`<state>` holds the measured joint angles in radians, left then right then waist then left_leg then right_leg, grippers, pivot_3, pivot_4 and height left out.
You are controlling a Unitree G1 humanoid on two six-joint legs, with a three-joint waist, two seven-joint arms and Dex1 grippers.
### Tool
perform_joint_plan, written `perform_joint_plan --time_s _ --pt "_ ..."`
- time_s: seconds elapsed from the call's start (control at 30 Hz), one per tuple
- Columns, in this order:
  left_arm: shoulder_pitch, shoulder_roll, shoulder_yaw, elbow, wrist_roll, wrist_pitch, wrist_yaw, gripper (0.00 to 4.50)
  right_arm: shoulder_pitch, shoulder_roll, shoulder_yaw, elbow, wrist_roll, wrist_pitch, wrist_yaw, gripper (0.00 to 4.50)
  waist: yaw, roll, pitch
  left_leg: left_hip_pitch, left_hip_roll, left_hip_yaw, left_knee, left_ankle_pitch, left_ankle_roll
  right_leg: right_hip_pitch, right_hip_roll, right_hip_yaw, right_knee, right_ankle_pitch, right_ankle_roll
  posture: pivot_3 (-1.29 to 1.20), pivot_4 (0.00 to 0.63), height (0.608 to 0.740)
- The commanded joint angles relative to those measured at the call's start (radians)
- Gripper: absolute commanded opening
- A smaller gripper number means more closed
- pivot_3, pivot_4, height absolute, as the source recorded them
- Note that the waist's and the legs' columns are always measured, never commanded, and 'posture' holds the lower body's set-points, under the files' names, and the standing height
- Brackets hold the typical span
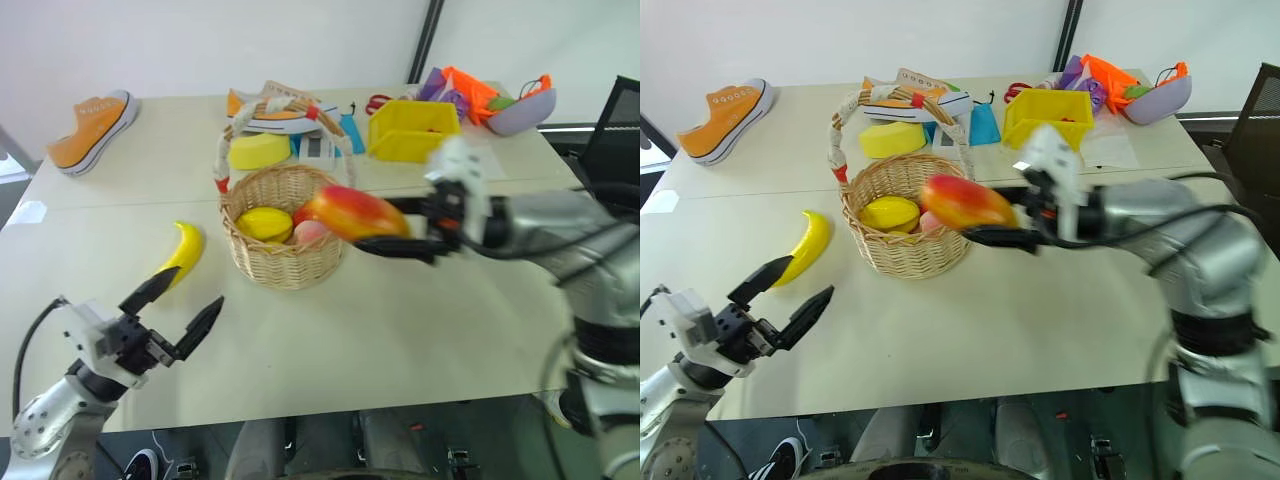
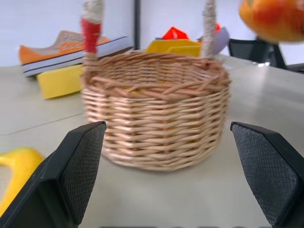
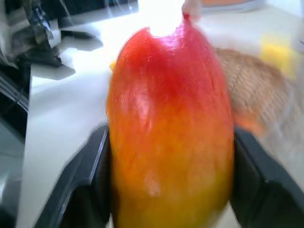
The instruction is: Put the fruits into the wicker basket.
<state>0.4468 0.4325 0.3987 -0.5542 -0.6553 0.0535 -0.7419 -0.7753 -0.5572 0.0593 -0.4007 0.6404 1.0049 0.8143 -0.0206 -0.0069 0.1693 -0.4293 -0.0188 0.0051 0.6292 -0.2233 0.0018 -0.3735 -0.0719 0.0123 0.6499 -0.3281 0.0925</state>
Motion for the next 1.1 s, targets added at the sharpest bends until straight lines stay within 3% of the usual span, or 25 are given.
perform_joint_plan --time_s 0.03,0.1,0.3,0.33,0.4,0.43,0.63,0.73,0.9,1.1 --pt "0.001 -0.009 0.026 -0.010 -0.003 -0.033 0.003 4.50 -0.078 0.102 0.055 0.067 -0.081 -0.038 -0.136 2.44 0.008 -0.001 0.000 0.000 0.000 0.000 0.000 0.000 0.000 -0.001 0.000 0.000 0.000 0.000 0.000 0.00 0.150 0.740" --pt "-0.004 -0.014 0.031 -0.014 -0.008 -0.029 0.018 4.50 -0.090 0.129 0.121 0.107 -0.164 -0.105 -0.162 2.44 0.012 -0.002 -0.001 -0.001 -0.001 0.000 -0.001 0.000 0.000 -0.001 -0.001 0.000 -0.002 0.000 0.000 0.00 0.150 0.740" --pt "0.008 -0.037 0.011 -0.036 0.017 -0.037 0.046 4.50 -0.091 0.242 0.160 0.193 -0.209 -0.144 -0.219 2.44 -0.003 -0.003 -0.002 -0.001 -0.005 0.002 -0.001 -0.001 0.002 0.000 -0.005 -0.001 -0.001 0.001 0.003 0.00 0.150 0.740" --pt "0.012 -0.041 0.008 -0.040 0.022 -0.036 0.053 4.50 -0.089 0.250 0.162 0.200 -0.210 -0.150 -0.212 3.47 -0.004 -0.003 -0.002 -0.001 -0.004 0.002 -0.002 -0.001 0.002 0.000 -0.005 -0.001 -0.001 0.002 0.003 0.00 0.150 0.740" --pt "0.018 -0.046 0.010 -0.044 0.030 -0.030 0.071 4.50 -0.084 0.249 0.155 0.197 -0.199 -0.134 -0.196 4.29 -0.003 -0.003 -0.002 -0.001 -0.004 0.002 -0.002 -0.001 0.002 0.000 -0.005 -0.001 0.000 0.002 0.003 0.00 0.150 0.740" --pt "0.020 -0.047 0.012 -0.045 0.032 -0.025 0.080 4.50 -0.082 0.244 0.151 0.191 -0.192 -0.124 -0.189 4.41 -0.003 -0.003 -0.002 -0.001 -0.004 0.002 -0.003 -0.001 0.002 0.000 -0.005 -0.002 0.000 0.002 0.003 0.00 0.150 0.740" --pt "-0.014 -0.016 0.053 -0.003 0.051 0.010 0.144 4.50 -0.043 0.157 0.134 0.120 -0.188 -0.158 -0.113 4.41 0.003 -0.003 -0.002 -0.001 -0.004 0.002 -0.002 -0.001 0.002 -0.001 -0.006 -0.002 -0.001 0.001 0.002 0.00 0.150 0.740" --pt "-0.052 0.006 0.078 0.018 0.056 0.035 0.187 4.50 -0.005 0.096 0.051 0.062 -0.107 -0.172 -0.031 4.41 0.003 -0.003 -0.002 -0.001 -0.004 0.002 -0.002 -0.001 0.002 -0.001 -0.006 -0.002 -0.001 0.001 0.001 0.00 0.150 0.740" --pt "-0.136 0.070 0.133 0.088 0.043 0.149 0.268 4.50 0.147 -0.100 -0.019 -0.023 -0.059 -0.334 0.228 4.41 0.007 -0.003 -0.002 -0.001 -0.004 0.002 -0.003 -0.002 0.002 0.001 -0.006 -0.003 -0.002 0.002 0.003 0.00 0.150 0.740" --pt "-0.259 0.156 0.092 0.181 0.048 0.342 0.315 4.50 0.261 -0.221 -0.011 -0.083 -0.080 -0.441 0.341 4.41 0.003 -0.003 -0.002 -0.001 -0.003 0.002 -0.002 -0.001 0.002 0.001 -0.006 -0.003 -0.001 0.002 0.003 0.00 0.150 0.740"
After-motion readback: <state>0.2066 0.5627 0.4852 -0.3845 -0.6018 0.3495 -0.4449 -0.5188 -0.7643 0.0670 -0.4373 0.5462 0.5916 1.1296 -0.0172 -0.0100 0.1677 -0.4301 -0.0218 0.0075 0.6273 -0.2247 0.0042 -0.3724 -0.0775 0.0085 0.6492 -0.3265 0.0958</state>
